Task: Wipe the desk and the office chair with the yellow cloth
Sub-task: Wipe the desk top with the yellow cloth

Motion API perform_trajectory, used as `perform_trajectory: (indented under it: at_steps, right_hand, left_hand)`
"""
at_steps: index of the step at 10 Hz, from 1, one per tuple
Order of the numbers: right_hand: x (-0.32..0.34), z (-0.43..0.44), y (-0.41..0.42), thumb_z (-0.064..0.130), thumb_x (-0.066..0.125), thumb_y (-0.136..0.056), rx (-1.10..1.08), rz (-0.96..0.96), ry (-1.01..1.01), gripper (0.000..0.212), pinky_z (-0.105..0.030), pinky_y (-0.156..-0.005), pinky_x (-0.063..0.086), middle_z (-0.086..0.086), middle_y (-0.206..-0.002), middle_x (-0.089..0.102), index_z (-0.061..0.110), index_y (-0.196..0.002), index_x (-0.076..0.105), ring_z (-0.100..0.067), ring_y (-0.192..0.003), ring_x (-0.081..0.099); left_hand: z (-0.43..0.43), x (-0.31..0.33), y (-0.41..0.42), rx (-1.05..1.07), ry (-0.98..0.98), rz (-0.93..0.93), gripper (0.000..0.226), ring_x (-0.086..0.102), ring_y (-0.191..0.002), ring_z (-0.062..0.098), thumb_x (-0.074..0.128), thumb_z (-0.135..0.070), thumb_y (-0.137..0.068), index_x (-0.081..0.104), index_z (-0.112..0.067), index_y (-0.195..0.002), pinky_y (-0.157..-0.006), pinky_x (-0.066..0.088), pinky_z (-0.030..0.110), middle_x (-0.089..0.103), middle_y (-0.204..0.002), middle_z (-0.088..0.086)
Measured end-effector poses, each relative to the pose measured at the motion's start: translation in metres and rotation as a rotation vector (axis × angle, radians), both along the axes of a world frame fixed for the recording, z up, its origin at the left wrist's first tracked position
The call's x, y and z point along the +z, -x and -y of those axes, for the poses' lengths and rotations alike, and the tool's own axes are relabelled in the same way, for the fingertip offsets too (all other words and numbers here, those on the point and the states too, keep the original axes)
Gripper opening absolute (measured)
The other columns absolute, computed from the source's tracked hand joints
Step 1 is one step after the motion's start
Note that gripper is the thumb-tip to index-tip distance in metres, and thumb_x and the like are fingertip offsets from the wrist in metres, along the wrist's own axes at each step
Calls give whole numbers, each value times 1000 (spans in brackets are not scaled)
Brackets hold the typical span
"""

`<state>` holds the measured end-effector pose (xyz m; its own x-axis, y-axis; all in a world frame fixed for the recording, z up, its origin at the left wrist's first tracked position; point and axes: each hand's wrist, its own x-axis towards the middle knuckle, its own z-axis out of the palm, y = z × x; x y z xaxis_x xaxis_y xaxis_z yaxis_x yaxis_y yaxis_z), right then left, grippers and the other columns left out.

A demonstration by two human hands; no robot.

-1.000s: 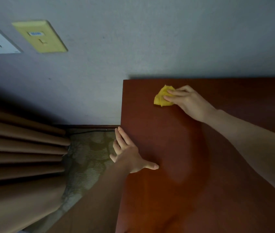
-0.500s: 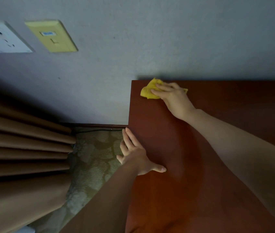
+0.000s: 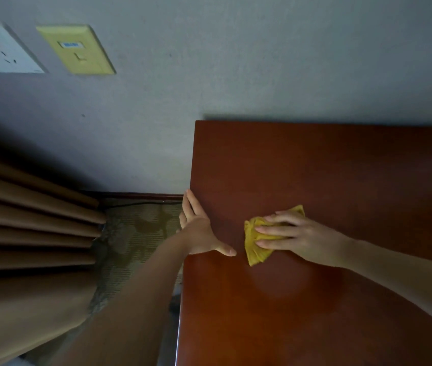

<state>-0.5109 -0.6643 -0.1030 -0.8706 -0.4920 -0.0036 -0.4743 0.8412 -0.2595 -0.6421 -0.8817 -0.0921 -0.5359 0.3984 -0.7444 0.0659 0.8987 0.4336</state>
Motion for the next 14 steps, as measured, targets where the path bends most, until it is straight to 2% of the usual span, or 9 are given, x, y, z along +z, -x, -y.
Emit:
perform_trajectory:
  at_steps: [1, 2, 3, 4, 6, 8, 10, 12, 14]
  right_hand:
    - [-6, -16, 2, 19, 73, -81, 66, 64, -9, 46, -34, -103, 42, 6, -135, 55, 30, -124, 62, -10, -127, 48]
    - [-3, -19, 26, 15, 56, -93, -8, 242, 5, 45, -28, -113, 28, 8, -146, 42, 34, -134, 51, -6, -137, 32]
    - [-7, -13, 57, 22, 43, -100, -165, 285, 93, 38, -21, -116, 14, 13, -148, 38, 36, -135, 49, 0, -138, 24]
    - [-8, -8, 97, 17, 40, -100, -227, 195, 67, 38, -17, -114, 12, 10, -146, 41, 29, -134, 53, -5, -138, 27]
    - [-7, 13, 170, 8, 54, -94, -362, 27, 73, 36, -44, -105, 38, -15, -139, 49, 11, -129, 57, -37, -124, 46]
    - [-10, 30, 230, 16, 36, -102, -577, 119, 84, 41, -33, -116, 16, -8, -155, 26, 20, -143, 40, -23, -143, 20]
    - [-8, 75, 225, 11, 30, -102, -717, 121, 18, 44, -39, -116, 14, -9, -157, 19, 23, -144, 36, -27, -145, 12]
    - [-10, 118, 137, 8, 43, -96, -421, 65, 105, 42, -47, -115, 6, -5, -153, 30, 24, -134, 52, -28, -144, 16]
    - [-5, 134, 44, 0, 69, -79, -150, -8, 94, 51, -55, -109, 25, -8, -136, 54, 20, -125, 62, -34, -129, 45]
  left_hand:
    - [14, -3, 3, 63, -183, 58, 152, -17, -145, 21, 88, -36, -61, -45, -24, -132, -117, 7, 41, -36, -151, -3]
    - [24, -7, 3, 169, -398, -4, 119, 0, -146, 13, 73, -41, -79, -22, -25, -149, -118, 13, 33, -12, -159, -5]
    - [34, -9, 6, 95, -391, -286, 79, 11, -146, 16, 49, -44, -94, 4, -17, -154, -119, 15, 38, 14, -159, 0]
    - [43, -13, 11, 78, -356, -348, 68, 5, -146, 15, 41, -42, -98, 9, -17, -153, -120, 10, 37, 11, -160, 0]
    - [58, -13, 27, 137, -330, -351, 61, 5, -146, 13, 39, -42, -99, 16, -21, -152, -119, 9, 37, 15, -159, -1]
    - [72, -8, 36, 153, -330, -358, 58, 13, -144, 13, 40, -41, -99, 22, -22, -151, -119, 15, 40, 23, -157, -2]
    - [81, 2, 39, 178, -330, -401, 53, 19, -143, 16, 38, -38, -101, 27, -20, -149, -117, 19, 45, 30, -154, 1]
    - [80, 19, 33, 189, -307, -468, 53, 21, -143, 18, 37, -37, -101, 28, -17, -149, -117, 19, 44, 30, -154, 3]
    - [64, 30, 14, 117, -292, -474, 55, 17, -145, 19, 38, -35, -101, 24, -11, -150, -117, 17, 43, 25, -156, 7]
